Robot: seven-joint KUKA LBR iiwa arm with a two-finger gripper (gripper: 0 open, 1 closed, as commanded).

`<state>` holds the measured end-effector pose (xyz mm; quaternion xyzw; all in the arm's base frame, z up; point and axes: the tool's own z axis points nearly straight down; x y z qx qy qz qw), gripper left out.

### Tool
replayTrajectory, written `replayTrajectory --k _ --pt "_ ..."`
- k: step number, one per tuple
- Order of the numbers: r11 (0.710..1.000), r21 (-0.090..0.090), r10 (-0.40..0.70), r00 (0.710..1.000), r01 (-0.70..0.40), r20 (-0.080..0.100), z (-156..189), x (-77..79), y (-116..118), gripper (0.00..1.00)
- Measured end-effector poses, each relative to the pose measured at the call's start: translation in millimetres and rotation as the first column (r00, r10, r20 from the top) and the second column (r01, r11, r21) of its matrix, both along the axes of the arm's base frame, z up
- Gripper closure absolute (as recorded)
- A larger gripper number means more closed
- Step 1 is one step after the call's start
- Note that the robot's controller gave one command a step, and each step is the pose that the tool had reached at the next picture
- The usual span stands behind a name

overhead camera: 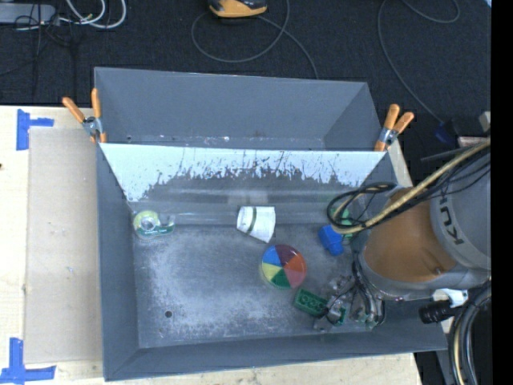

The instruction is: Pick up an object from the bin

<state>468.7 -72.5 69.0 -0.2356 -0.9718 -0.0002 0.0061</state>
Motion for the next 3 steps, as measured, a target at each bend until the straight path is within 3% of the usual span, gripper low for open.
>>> replayTrajectory --k 2,3 --pt "1.000 0.002 0.001 1.000 -0.001 -0.010 11.9 -2.7 0.4 1.00" --pt "1.000 0.000 0.005 1.000 -0.005 -0.002 69.7 0.0 0.1 1.00"
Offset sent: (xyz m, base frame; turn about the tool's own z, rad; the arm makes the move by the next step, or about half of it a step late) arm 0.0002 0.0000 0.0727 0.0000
